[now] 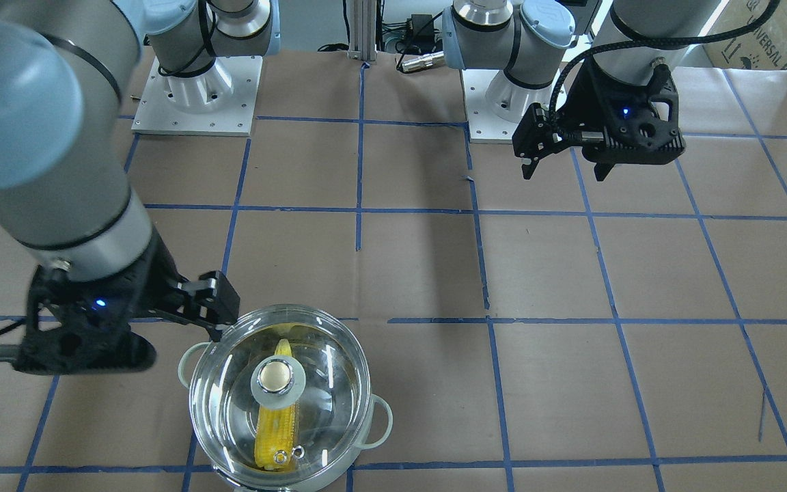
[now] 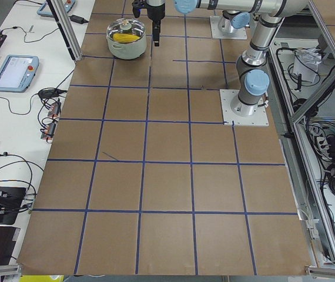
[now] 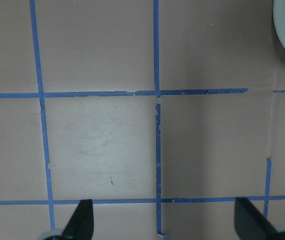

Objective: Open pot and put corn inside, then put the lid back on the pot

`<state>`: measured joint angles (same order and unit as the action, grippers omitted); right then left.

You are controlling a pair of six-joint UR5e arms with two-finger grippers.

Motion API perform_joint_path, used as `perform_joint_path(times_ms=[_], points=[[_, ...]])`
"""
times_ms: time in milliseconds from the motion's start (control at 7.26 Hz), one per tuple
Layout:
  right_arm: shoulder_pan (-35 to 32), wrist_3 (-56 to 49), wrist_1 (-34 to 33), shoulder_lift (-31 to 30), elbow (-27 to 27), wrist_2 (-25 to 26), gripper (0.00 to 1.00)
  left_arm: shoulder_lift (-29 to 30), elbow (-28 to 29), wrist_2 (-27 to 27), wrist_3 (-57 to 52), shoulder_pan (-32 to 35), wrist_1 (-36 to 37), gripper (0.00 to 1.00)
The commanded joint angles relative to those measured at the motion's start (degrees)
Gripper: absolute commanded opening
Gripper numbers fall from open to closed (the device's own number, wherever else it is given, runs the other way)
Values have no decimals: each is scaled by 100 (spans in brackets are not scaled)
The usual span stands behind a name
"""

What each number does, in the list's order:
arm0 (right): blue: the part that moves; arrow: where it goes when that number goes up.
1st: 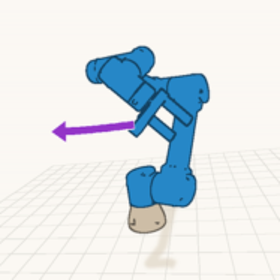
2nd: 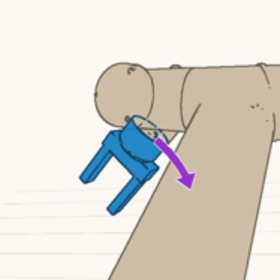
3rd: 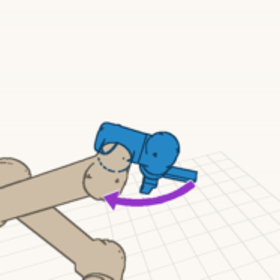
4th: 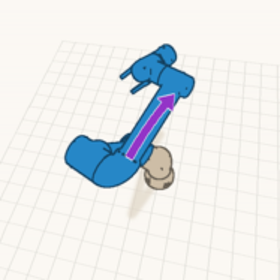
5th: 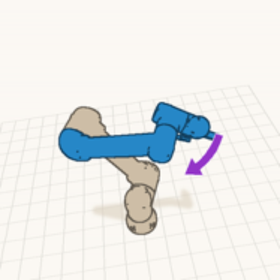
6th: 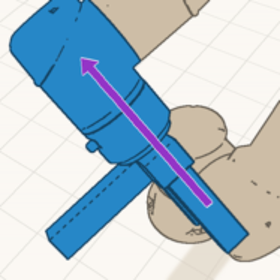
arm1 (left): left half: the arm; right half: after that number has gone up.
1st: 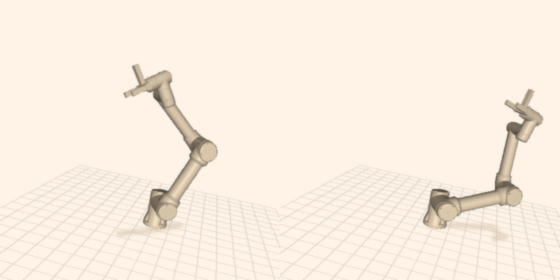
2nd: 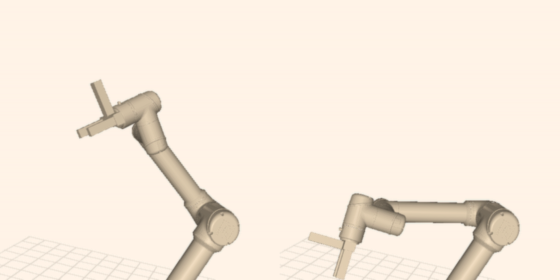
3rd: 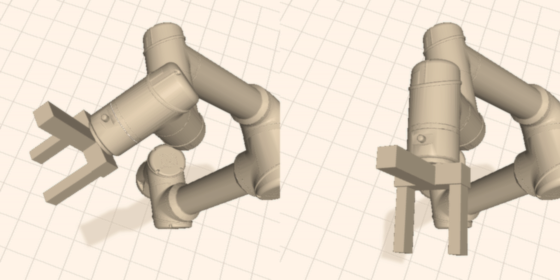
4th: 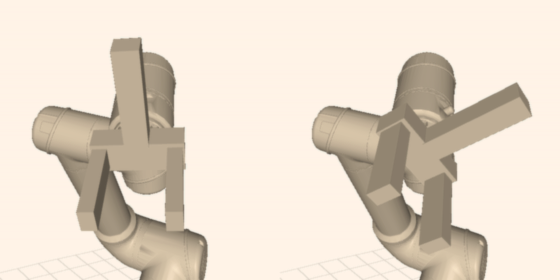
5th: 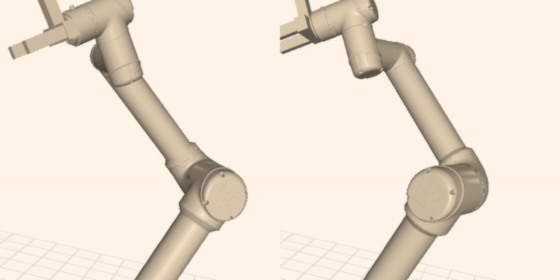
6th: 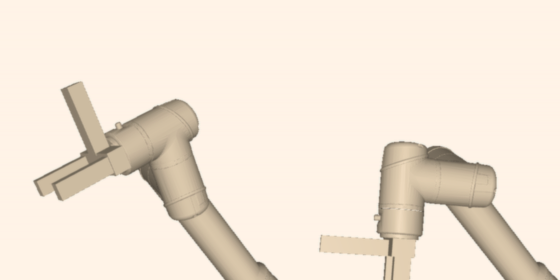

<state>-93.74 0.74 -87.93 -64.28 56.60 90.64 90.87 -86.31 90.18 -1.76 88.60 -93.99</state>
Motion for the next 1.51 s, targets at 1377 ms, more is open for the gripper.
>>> perform_joint_path(times_ms=[1377], points=[[567,-593,1014,-2835,2338,120,99,1,0,0,0,0,3,100]])
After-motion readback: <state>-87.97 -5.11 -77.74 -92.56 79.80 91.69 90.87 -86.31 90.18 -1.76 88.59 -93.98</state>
